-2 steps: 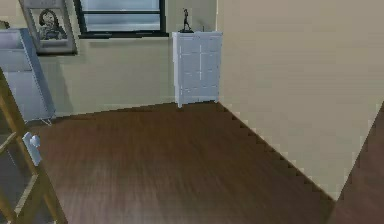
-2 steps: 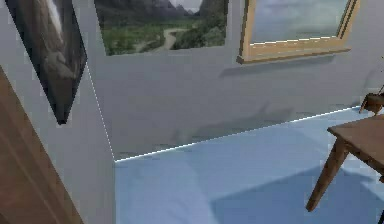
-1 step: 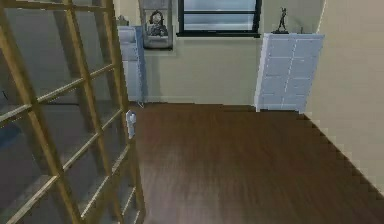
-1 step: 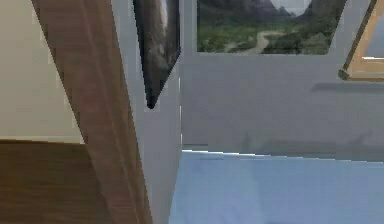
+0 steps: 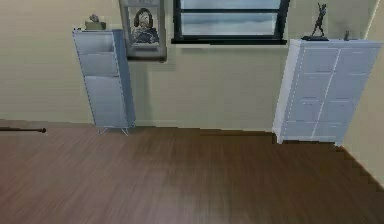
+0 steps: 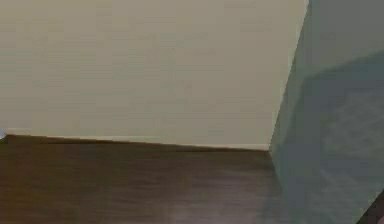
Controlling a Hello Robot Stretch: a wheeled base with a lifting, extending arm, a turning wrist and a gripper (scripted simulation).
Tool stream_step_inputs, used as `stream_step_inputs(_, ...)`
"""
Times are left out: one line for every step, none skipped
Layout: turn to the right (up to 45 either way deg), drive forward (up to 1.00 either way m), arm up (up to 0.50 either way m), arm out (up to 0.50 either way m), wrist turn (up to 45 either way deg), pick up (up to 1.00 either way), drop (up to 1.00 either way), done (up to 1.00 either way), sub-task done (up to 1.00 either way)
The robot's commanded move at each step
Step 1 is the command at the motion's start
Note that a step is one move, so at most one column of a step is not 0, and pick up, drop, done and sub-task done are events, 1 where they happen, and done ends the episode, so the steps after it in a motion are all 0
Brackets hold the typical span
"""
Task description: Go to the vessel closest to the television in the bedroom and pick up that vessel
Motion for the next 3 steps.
stream_step_inputs(18.0, 0.00, 0.00, 0.00, 0.0, 0.00, 0.00, 0.00, 0.00)
stream_step_inputs(0.0, 0.35, 0.00, 0.00, 0.0, 0.00, 0.00, 0.00, 0.00)
stream_step_inputs(-45.0, 0.00, 0.00, 0.00, 0.0, 0.00, 0.00, 0.00, 0.00)
